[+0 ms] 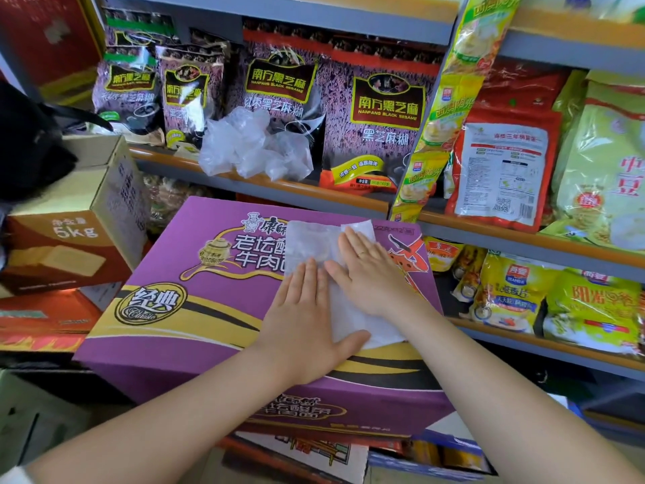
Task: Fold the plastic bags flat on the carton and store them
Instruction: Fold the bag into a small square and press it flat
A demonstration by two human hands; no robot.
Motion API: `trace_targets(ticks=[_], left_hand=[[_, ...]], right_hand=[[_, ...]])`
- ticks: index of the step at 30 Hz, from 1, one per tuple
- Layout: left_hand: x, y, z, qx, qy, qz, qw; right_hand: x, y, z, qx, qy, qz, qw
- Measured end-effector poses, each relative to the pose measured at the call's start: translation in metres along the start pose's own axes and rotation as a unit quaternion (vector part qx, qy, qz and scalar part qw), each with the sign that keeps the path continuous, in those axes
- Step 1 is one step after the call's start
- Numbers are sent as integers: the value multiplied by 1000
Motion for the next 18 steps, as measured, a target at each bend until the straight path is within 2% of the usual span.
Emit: trace_targets(ticks=[7,13,18], left_hand=[[-10,5,-3,17,12,0,1000],[-14,4,-4,5,2,14,1000],[-15,4,-3,-13,-10,17,1000]], right_hand=[[30,-13,15,-10,-9,-10,1000],[14,-9,21,-18,-44,35,998],[-49,1,-2,-43,34,74,996]])
Point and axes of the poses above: each hand's wrist, its own x-axis towards the middle knuckle, its own z-axis out of the back of the hand, y = z × x, the point moved 5 cm from there along x, towards the middle knuckle, and after that the axes turned 13 degrees about y, right-handed, at the moved point
